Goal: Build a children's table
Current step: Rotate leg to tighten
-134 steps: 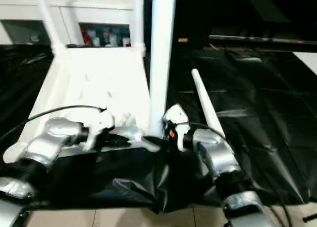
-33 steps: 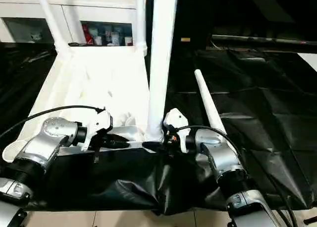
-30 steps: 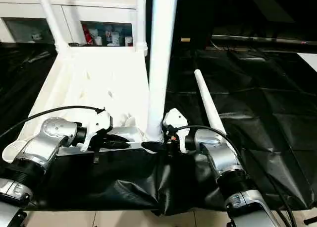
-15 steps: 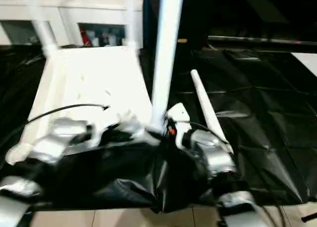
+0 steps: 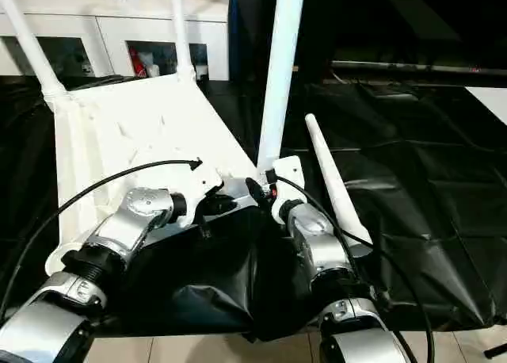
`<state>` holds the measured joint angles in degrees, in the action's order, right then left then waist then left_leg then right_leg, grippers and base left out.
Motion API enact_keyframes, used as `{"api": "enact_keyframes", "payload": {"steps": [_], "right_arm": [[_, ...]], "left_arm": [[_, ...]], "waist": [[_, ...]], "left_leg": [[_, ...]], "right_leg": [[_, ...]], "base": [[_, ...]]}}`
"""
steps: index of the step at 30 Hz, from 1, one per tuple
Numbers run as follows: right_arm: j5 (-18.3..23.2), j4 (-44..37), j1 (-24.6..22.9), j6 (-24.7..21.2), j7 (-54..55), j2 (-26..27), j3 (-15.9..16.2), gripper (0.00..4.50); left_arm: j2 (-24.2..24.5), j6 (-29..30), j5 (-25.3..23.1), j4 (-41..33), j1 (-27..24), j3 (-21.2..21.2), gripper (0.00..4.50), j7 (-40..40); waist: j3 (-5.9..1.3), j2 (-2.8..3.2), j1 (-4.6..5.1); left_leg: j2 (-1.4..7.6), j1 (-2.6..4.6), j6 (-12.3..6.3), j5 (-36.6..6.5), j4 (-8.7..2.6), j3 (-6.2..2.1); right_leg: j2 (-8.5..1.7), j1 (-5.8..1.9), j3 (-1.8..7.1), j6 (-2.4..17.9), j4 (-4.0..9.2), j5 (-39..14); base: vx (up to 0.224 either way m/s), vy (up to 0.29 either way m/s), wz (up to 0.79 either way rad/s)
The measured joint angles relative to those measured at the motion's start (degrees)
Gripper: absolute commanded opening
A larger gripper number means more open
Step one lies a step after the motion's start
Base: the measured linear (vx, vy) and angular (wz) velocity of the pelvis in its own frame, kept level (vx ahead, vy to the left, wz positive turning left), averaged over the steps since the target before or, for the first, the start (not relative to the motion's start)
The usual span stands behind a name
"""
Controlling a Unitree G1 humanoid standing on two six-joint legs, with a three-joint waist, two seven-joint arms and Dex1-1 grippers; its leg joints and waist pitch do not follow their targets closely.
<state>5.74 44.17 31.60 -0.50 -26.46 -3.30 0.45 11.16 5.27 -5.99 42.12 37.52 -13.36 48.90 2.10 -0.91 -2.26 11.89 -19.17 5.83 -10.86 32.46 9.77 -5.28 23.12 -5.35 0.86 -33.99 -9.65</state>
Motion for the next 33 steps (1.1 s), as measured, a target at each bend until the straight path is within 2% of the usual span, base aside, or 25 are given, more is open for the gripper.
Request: {"api": "enact_keyframes", "payload": {"steps": [2, 6, 9, 15, 16, 20, 22, 26, 33], "right_arm": [[0.33, -0.18, -0.10, -0.14, -2.84, -0.59, 0.23, 3.77], [1.97, -5.87, -3.15, -2.00, -17.89, -7.46, 4.37, 3.77], [3.18, -8.44, -4.14, -3.43, -24.84, -9.97, 5.79, 3.77], [3.38, -14.01, -5.13, -5.02, -37.15, -15.28, 10.49, 3.77], [3.37, -14.82, -5.15, -5.34, -38.51, -15.86, 11.20, 3.62], [2.99, -14.89, -5.13, -5.33, -38.86, -15.75, 11.43, 3.44], [2.88, -14.81, -5.13, -5.33, -38.74, -15.53, 11.34, 3.12], [2.89, -14.81, -5.10, -5.60, -38.58, -15.37, 11.30, 2.81], [2.63, -14.64, -5.08, -5.42, -37.69, -15.00, 11.24, 2.74]], "left_arm": [[0.90, -0.51, 0.23, -0.32, -0.32, 0.09, 0.00, 1.15], [5.10, -3.57, 1.94, -2.94, -2.66, -0.14, 0.00, 9.45], [7.23, -5.17, 3.01, -3.39, -3.32, -0.19, 0.00, 14.39], [10.63, -3.95, 5.89, -6.05, -4.75, -0.84, 0.00, 24.16], [10.95, -3.76, 6.24, -6.54, -5.05, -1.02, 0.00, 25.32], [10.98, -3.77, 6.25, -6.65, -5.09, -1.13, 0.00, 26.19], [10.99, -3.88, 6.25, -6.60, -5.09, -1.12, 0.00, 26.26], [11.01, -3.87, 6.25, -6.59, -5.10, -1.12, 0.00, 26.33], [11.07, -3.85, 6.25, -6.59, -5.17, -1.08, 0.00, 26.01]], "waist": [[0.02, -0.02, 0.07], [0.05, 0.00, -0.10], [0.06, -0.02, -0.15], [0.12, -0.10, -1.17], [0.12, -0.10, -1.31], [0.12, -0.09, -1.50], [0.13, -0.10, -1.48], [0.13, -0.10, -1.54], [0.13, -0.11, -1.42]], "left_leg": [[0.02, -0.01, 0.00, 0.00, -0.02, 0.00], [0.02, -0.12, -0.01, 0.00, -0.02, -0.01], [0.02, -0.24, -0.01, 0.00, -0.01, 0.00], [0.03, -0.41, -0.06, -0.05, 0.02, 0.04], [0.03, -0.42, -0.07, -0.06, 0.02, 0.03], [0.02, -0.43, -0.08, -0.06, 0.03, 0.04], [0.02, -0.43, -0.08, -0.06, 0.03, 0.04], [0.02, -0.43, -0.07, -0.06, 0.02, 0.03], [0.02, -0.42, -0.07, -0.06, 0.03, 0.04]], "right_leg": [[0.02, 0.03, -0.01, 0.01, -0.02, 0.00], [0.01, 0.04, -0.01, -0.07, 0.03, -0.06], [0.01, 0.12, -0.02, -0.04, 0.03, -0.05], [-0.01, 0.23, -0.02, 0.20, 0.04, 0.04], [-0.01, 0.23, -0.02, 0.21, 0.03, 0.02], [-0.03, 0.23, -0.03, 0.21, 0.02, 0.00], [-0.03, 0.23, -0.03, 0.21, 0.02, 0.00], [-0.03, 0.23, -0.03, 0.20, 0.02, -0.01], [-0.03, 0.23, -0.03, 0.19, 0.00, -0.01]], "base": [[0.000, 0.000, 0.00], [0.000, 0.000, 0.00], [0.000, 0.000, 0.00], [0.000, 0.000, 0.00], [0.000, 0.000, 0.00], [0.000, 0.000, 0.00], [0.000, 0.000, 0.00], [0.000, 0.000, 0.00], [0.000, 0.000, 0.00]]}}
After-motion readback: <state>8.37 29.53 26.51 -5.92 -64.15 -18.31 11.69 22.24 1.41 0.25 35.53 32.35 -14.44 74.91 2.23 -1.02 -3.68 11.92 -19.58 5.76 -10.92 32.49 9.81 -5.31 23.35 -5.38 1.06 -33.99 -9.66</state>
